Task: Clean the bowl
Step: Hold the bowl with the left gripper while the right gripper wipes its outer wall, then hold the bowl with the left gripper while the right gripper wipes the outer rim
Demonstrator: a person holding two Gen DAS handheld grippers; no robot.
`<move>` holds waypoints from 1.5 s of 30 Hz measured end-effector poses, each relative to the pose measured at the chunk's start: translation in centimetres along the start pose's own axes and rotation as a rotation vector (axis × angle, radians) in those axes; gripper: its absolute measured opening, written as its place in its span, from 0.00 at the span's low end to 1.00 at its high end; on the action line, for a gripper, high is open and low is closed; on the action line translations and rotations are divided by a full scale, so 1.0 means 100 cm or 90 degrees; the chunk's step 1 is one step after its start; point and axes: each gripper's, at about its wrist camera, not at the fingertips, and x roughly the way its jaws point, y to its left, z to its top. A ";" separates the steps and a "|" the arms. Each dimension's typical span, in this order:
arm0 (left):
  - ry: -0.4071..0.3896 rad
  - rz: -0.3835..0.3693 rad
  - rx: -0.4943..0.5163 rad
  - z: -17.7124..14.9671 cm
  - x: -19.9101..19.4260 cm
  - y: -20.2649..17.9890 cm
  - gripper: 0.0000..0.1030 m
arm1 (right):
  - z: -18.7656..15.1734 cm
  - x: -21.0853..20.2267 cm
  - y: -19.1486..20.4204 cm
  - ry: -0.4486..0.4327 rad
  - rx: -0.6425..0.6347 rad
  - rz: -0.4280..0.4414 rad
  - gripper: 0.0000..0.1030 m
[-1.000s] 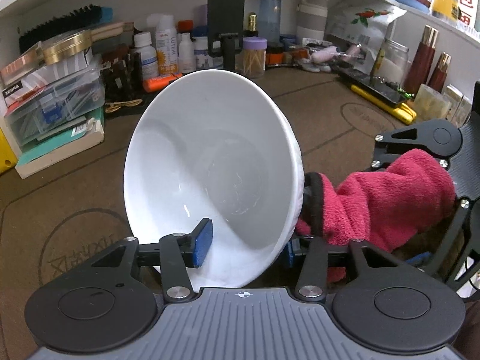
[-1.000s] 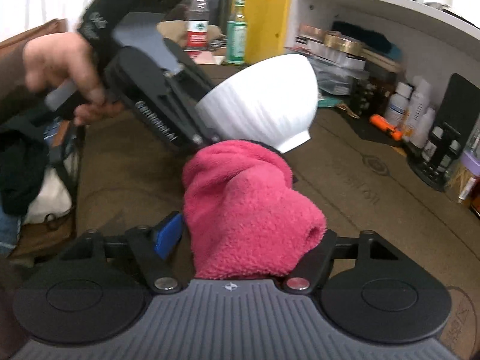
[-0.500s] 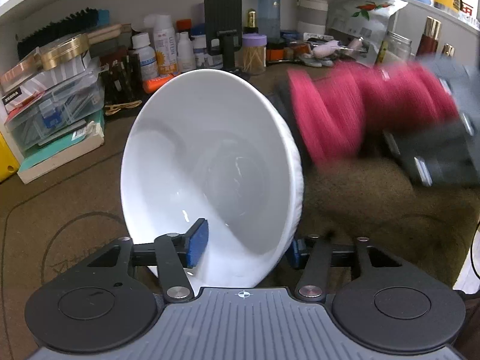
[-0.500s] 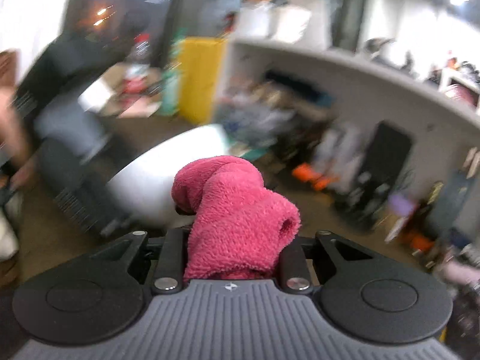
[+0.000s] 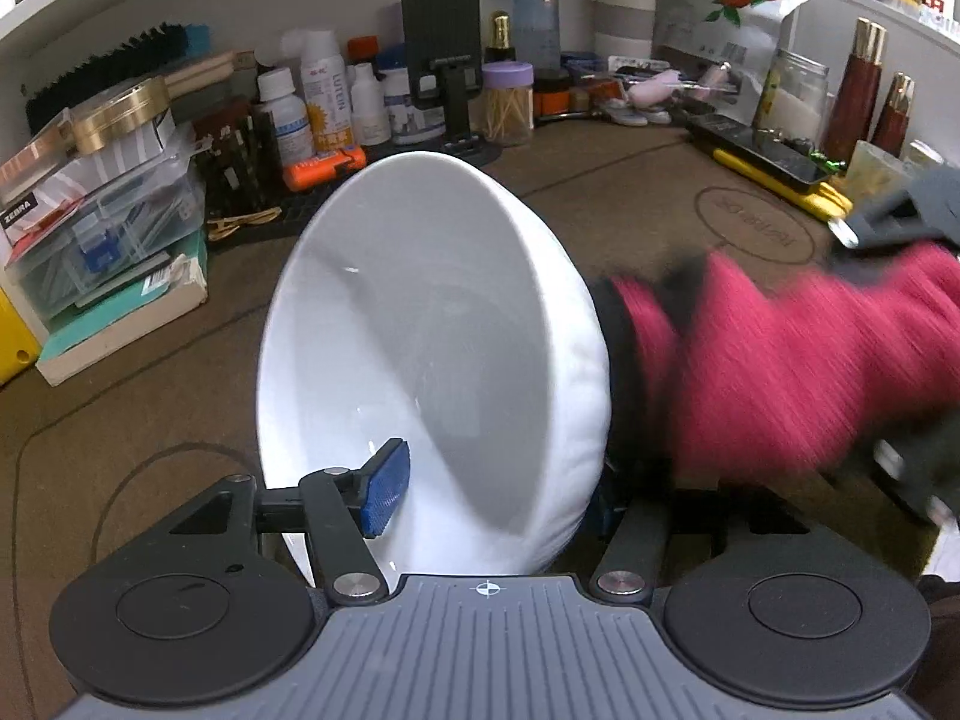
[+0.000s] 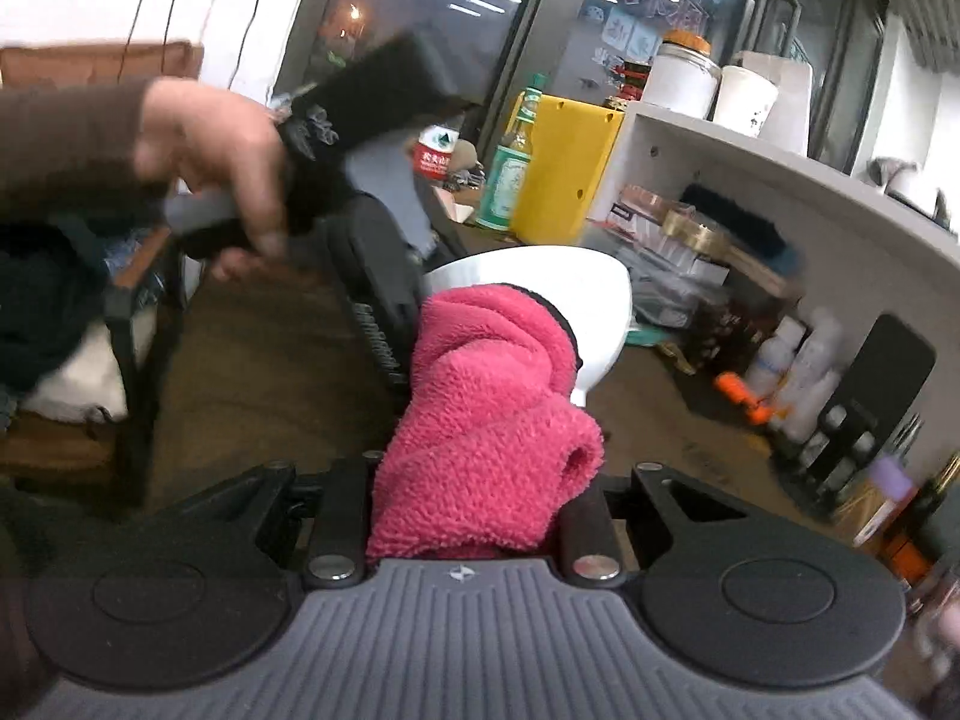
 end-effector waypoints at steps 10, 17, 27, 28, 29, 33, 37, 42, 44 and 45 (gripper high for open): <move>0.014 0.010 0.004 0.046 0.023 -0.001 0.41 | -0.015 0.009 -0.073 -0.033 0.237 -0.129 0.24; -0.002 0.033 0.016 0.062 0.009 0.001 0.57 | -0.026 0.011 -0.092 -0.037 0.295 -0.137 0.24; 0.046 0.057 0.066 0.026 0.018 0.006 0.29 | -0.005 0.022 -0.090 -0.030 0.229 -0.169 0.24; 0.045 0.057 0.066 0.026 0.018 0.005 0.28 | 0.000 0.024 -0.090 -0.028 0.212 -0.183 0.24; 0.043 0.050 0.058 0.028 0.017 0.007 0.27 | 0.004 0.027 -0.090 -0.026 0.200 -0.191 0.24; 0.039 0.030 0.036 0.035 0.016 0.014 0.23 | 0.018 0.042 -0.076 -0.013 0.123 -0.164 0.24; 0.041 0.026 0.038 0.031 0.015 0.015 0.26 | 0.017 0.044 -0.039 0.006 -0.009 -0.065 0.24; 0.036 0.028 0.044 0.024 0.014 0.016 0.27 | 0.013 0.027 -0.021 0.016 -0.083 0.029 0.24; 0.033 0.028 0.042 0.024 0.013 0.016 0.27 | 0.020 0.032 -0.033 0.010 -0.050 -0.005 0.24; 0.031 0.028 0.040 0.023 0.012 0.016 0.27 | 0.024 0.036 -0.041 0.005 -0.027 -0.028 0.24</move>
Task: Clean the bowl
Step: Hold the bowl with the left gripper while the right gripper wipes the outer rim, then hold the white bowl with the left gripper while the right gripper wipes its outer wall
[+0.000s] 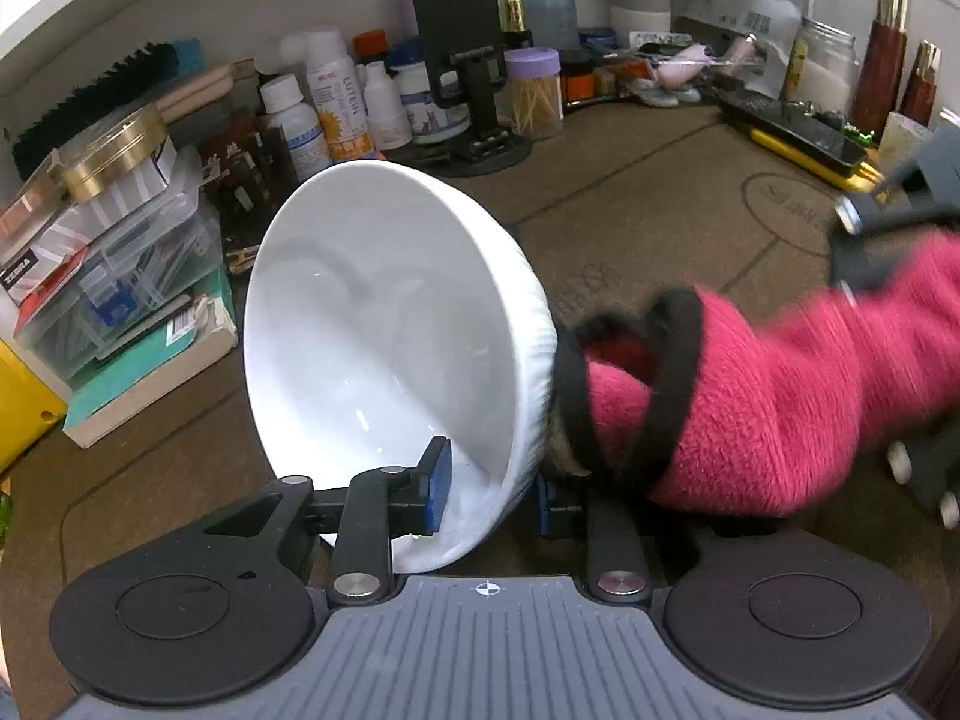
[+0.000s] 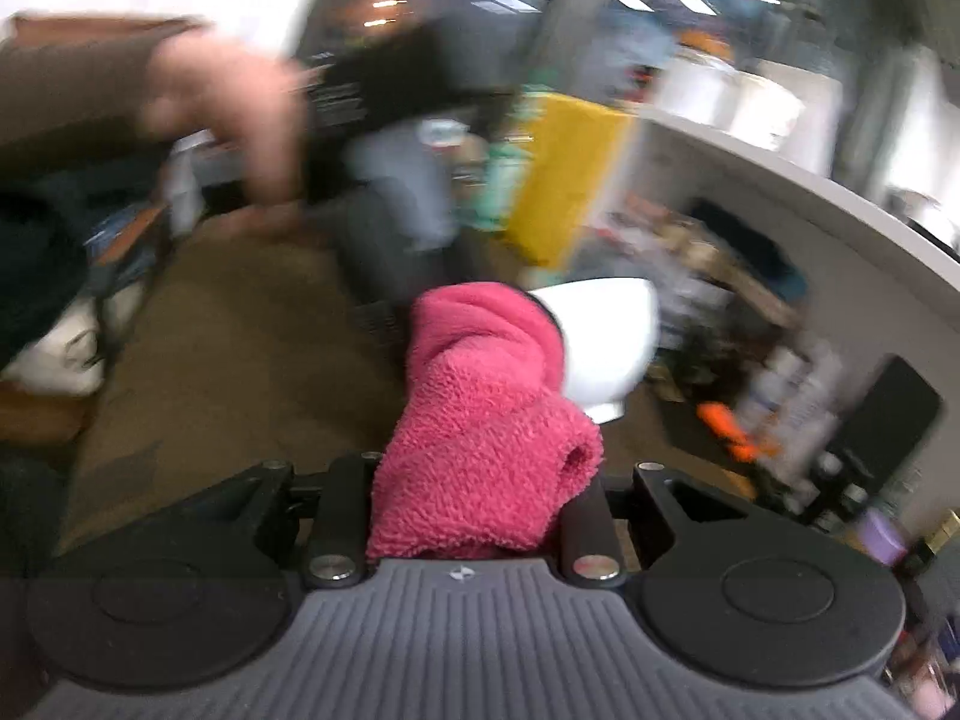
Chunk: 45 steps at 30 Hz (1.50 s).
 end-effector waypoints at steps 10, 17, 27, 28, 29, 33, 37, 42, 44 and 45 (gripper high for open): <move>-0.027 0.078 0.001 -0.003 0.000 0.019 0.50 | -0.004 0.042 -0.055 -0.012 0.194 -0.136 0.25; -0.003 0.046 0.007 0.007 0.008 0.019 0.18 | -0.016 0.044 -0.065 -0.004 0.213 -0.141 0.25; 0.002 -0.052 0.028 0.008 -0.029 -0.018 0.11 | -0.001 0.033 -0.048 -0.015 0.114 -0.111 0.25; 0.002 -0.058 0.031 0.007 -0.031 -0.021 0.11 | -0.001 0.028 -0.037 -0.019 0.092 -0.082 0.25; 0.001 -0.062 0.034 0.006 -0.035 -0.024 0.11 | -0.001 0.021 -0.024 -0.020 0.064 -0.052 0.25; 0.005 -0.060 0.046 0.007 -0.037 -0.026 0.11 | -0.006 -0.012 0.010 -0.015 -0.005 0.042 0.25; 0.003 -0.058 0.051 0.010 -0.035 -0.023 0.13 | -0.005 -0.034 0.021 -0.021 -0.024 0.090 0.25; -0.018 0.012 0.037 0.008 -0.030 -0.014 0.44 | 0.003 -0.013 -0.013 -0.034 0.076 0.007 0.25; -0.020 0.036 0.034 0.006 -0.026 -0.008 0.58 | 0.002 0.001 -0.030 -0.031 0.131 -0.032 0.25; -0.024 0.042 0.023 0.004 -0.022 -0.002 0.61 | 0.001 0.007 -0.037 -0.029 0.153 -0.047 0.25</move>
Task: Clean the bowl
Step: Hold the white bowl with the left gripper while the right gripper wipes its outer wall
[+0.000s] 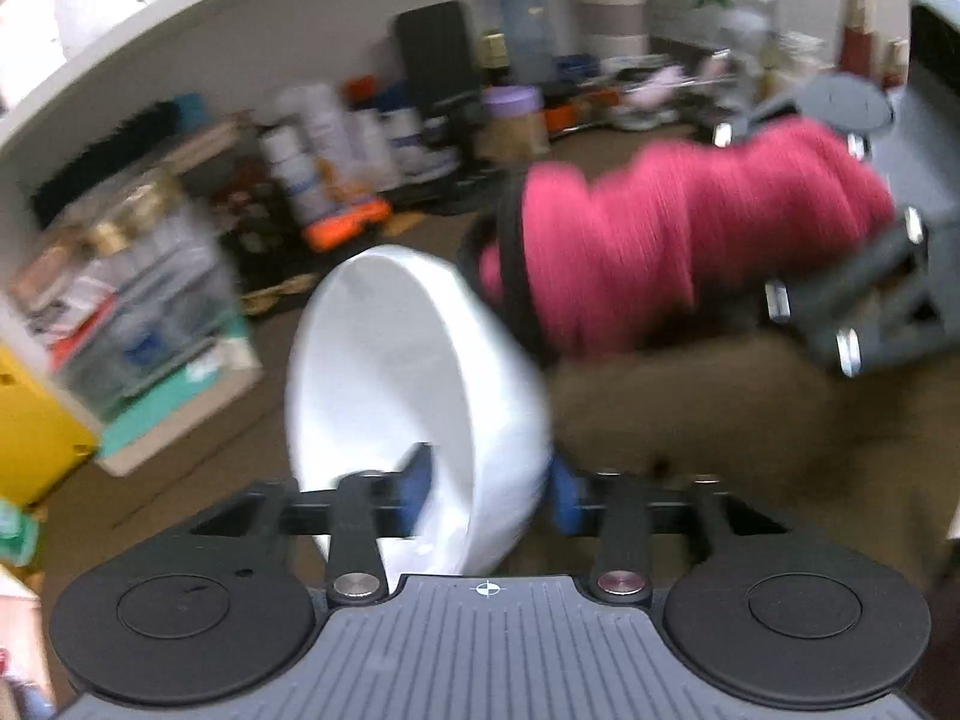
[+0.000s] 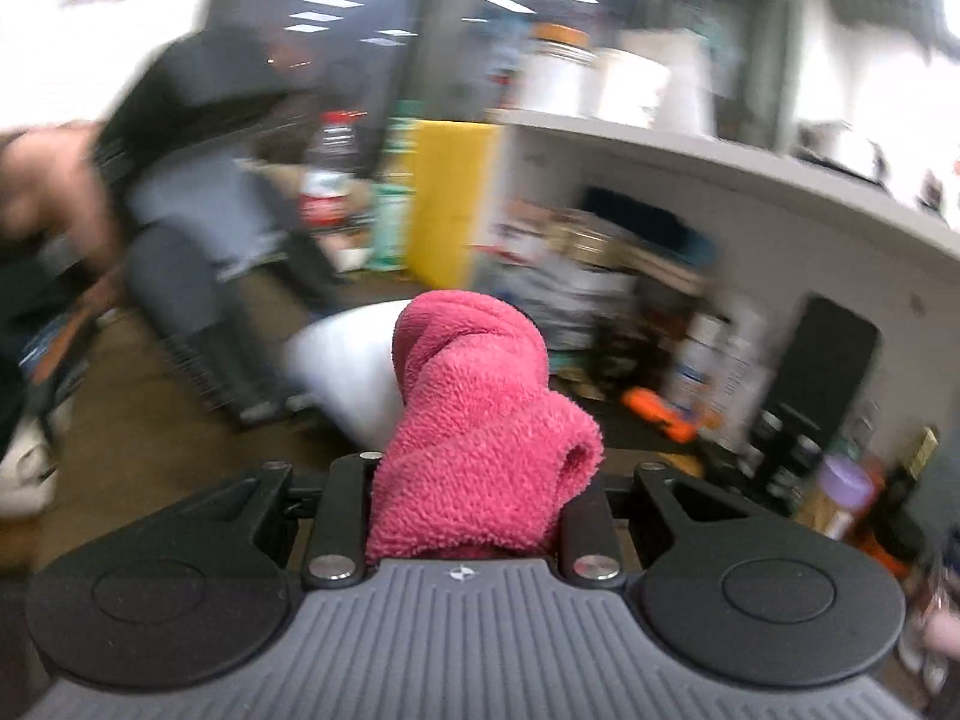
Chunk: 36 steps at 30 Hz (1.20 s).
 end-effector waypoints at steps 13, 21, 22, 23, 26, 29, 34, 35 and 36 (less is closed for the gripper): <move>0.041 -0.059 -0.003 -0.001 0.012 0.003 0.19 | -0.001 0.036 -0.011 0.057 -0.028 -0.042 0.25; 0.062 -0.036 0.002 -0.006 0.016 0.001 0.23 | -0.006 -0.009 0.062 0.073 -0.195 0.135 0.25; 0.064 -0.034 0.004 -0.006 0.016 0.001 0.25 | -0.006 -0.012 0.064 0.075 -0.197 0.136 0.25; 0.067 -0.031 0.006 -0.007 0.017 0.001 0.26 | -0.005 -0.014 0.065 0.076 -0.199 0.137 0.25; 0.072 -0.026 0.007 -0.008 0.018 0.000 0.28 | -0.001 -0.014 0.063 0.078 -0.190 0.129 0.25; 0.075 -0.019 0.006 -0.007 0.018 0.001 0.28 | 0.006 0.002 0.045 0.079 -0.155 0.080 0.25; 0.078 -0.010 0.003 -0.005 0.019 0.005 0.28 | 0.018 0.031 0.011 0.075 -0.085 -0.017 0.25; 0.079 -0.011 0.003 -0.003 0.020 0.007 0.28 | 0.019 0.034 0.005 0.073 -0.072 -0.028 0.25; 0.081 -0.012 0.004 -0.003 0.021 0.007 0.28 | 0.020 0.040 -0.007 0.067 -0.045 -0.049 0.25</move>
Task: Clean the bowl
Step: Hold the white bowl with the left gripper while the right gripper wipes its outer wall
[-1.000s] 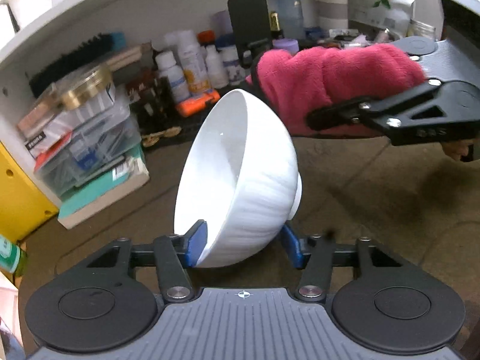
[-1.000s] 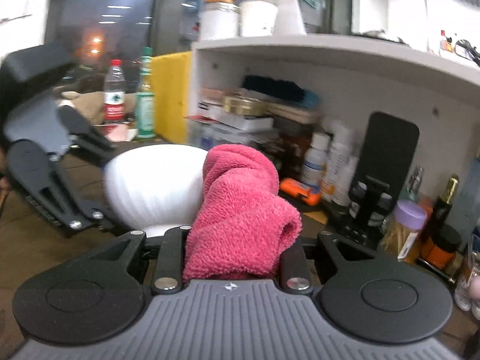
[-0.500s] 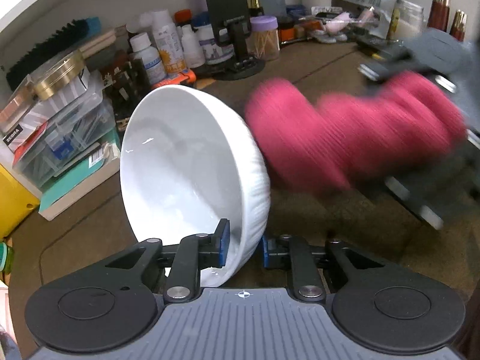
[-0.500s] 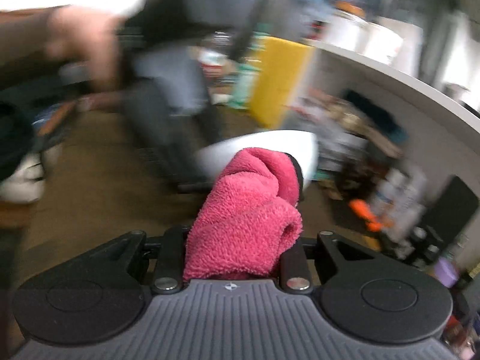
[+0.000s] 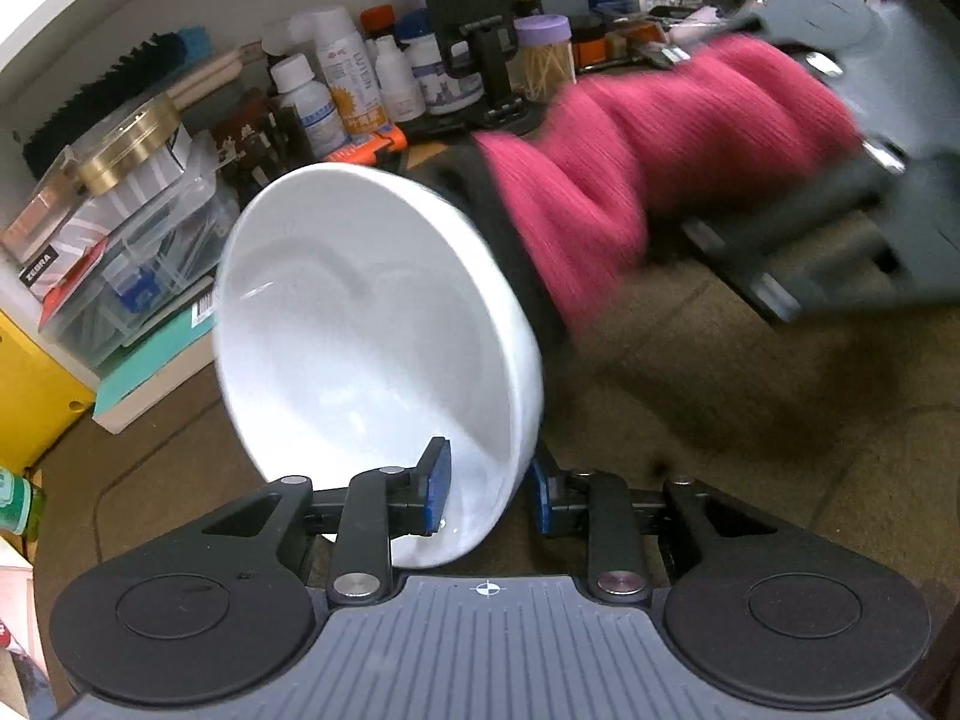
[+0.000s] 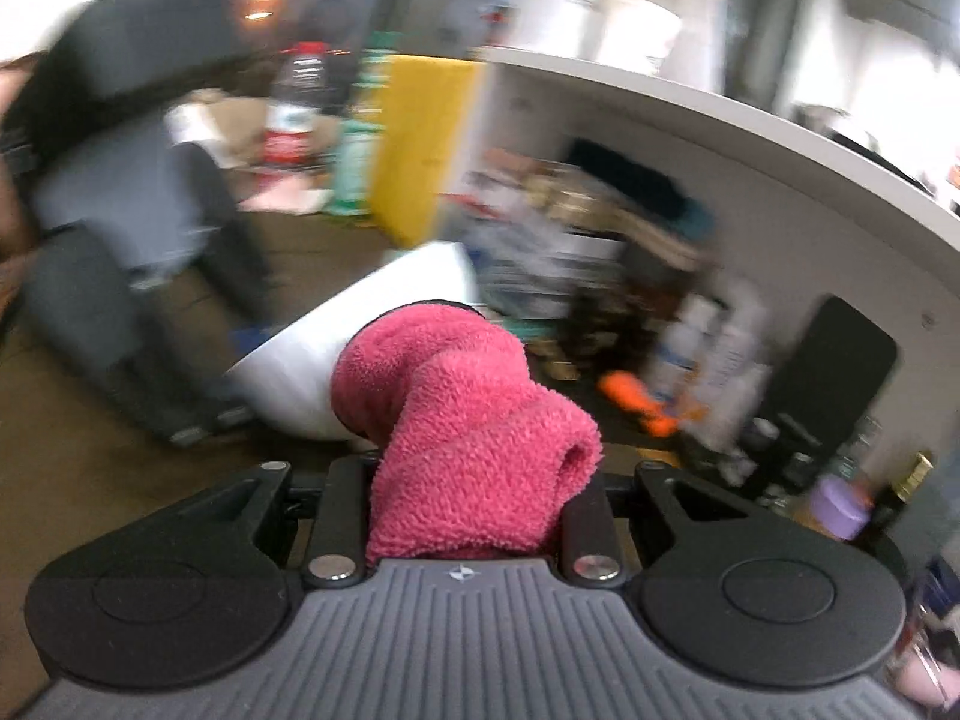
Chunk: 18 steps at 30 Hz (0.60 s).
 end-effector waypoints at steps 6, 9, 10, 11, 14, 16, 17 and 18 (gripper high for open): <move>0.011 -0.004 0.009 0.003 0.004 -0.002 0.31 | 0.006 0.019 -0.021 -0.020 0.033 -0.014 0.25; 0.011 -0.004 0.005 0.003 0.004 -0.001 0.32 | 0.007 0.029 -0.018 -0.020 0.013 -0.005 0.25; 0.011 -0.005 0.004 0.003 0.004 -0.001 0.33 | 0.007 0.030 -0.017 -0.019 0.008 -0.003 0.25; 0.010 -0.003 0.001 0.002 0.004 -0.001 0.33 | 0.006 0.033 -0.014 -0.017 -0.002 0.005 0.25; 0.004 0.004 -0.004 0.001 0.004 0.000 0.37 | 0.001 0.036 -0.003 -0.010 -0.036 0.037 0.25; 0.002 0.009 -0.008 0.001 0.005 0.001 0.38 | 0.000 0.033 0.003 -0.005 -0.046 0.041 0.25; 0.003 0.014 -0.007 0.001 0.005 0.001 0.39 | -0.001 0.031 0.005 -0.006 -0.046 0.042 0.25; 0.003 0.018 -0.006 0.002 0.005 0.000 0.39 | -0.001 0.030 0.006 -0.007 -0.046 0.043 0.25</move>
